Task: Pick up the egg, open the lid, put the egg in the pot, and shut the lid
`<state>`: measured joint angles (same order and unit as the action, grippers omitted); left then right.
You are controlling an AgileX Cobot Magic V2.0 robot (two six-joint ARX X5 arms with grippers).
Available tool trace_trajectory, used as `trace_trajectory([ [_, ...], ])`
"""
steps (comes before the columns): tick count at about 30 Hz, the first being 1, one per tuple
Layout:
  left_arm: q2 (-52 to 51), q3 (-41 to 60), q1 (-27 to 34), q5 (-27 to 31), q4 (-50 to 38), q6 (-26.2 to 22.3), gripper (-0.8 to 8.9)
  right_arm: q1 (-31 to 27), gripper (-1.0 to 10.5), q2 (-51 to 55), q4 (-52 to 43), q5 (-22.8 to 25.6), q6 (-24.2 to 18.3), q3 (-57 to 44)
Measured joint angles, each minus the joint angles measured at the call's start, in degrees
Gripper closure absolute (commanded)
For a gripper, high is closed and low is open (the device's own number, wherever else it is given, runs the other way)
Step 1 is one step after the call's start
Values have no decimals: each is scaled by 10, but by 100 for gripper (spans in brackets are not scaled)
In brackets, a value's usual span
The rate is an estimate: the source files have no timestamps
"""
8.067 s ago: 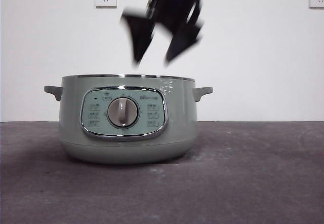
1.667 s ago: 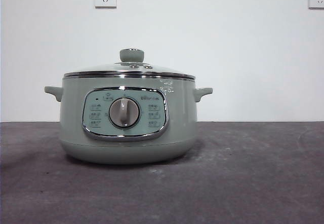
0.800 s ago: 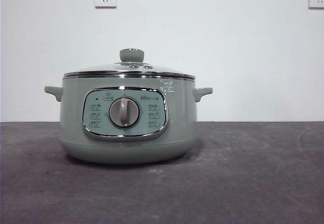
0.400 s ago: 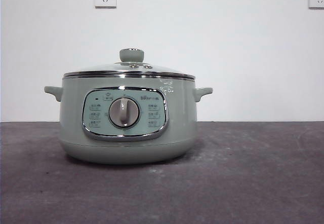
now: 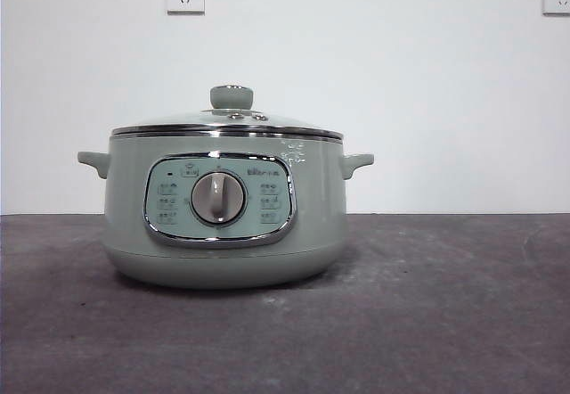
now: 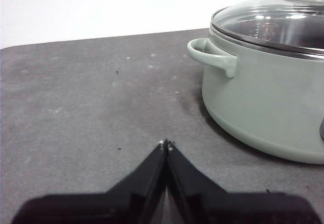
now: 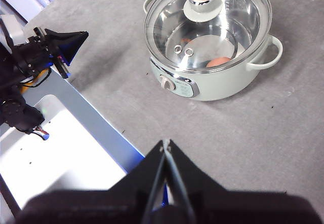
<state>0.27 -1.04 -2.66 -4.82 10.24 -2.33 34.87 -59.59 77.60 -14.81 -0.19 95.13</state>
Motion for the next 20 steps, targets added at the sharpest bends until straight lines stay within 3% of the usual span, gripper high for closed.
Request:
trace_trajectory([
  [7, 0, 0, 0, 0, 0, 0, 817, -43, 946, 18, -20, 24, -32, -3],
  [10, 0, 0, 0, 0, 0, 0, 817, -98, 946, 55, -104, 15, -40, -27],
  [14, 0, 0, 0, 0, 0, 0, 817, -176, 946, 123, -216, -41, -41, -104],
  [20, 0, 0, 0, 0, 0, 0, 817, -249, 946, 242, -402, -42, -44, -296],
])
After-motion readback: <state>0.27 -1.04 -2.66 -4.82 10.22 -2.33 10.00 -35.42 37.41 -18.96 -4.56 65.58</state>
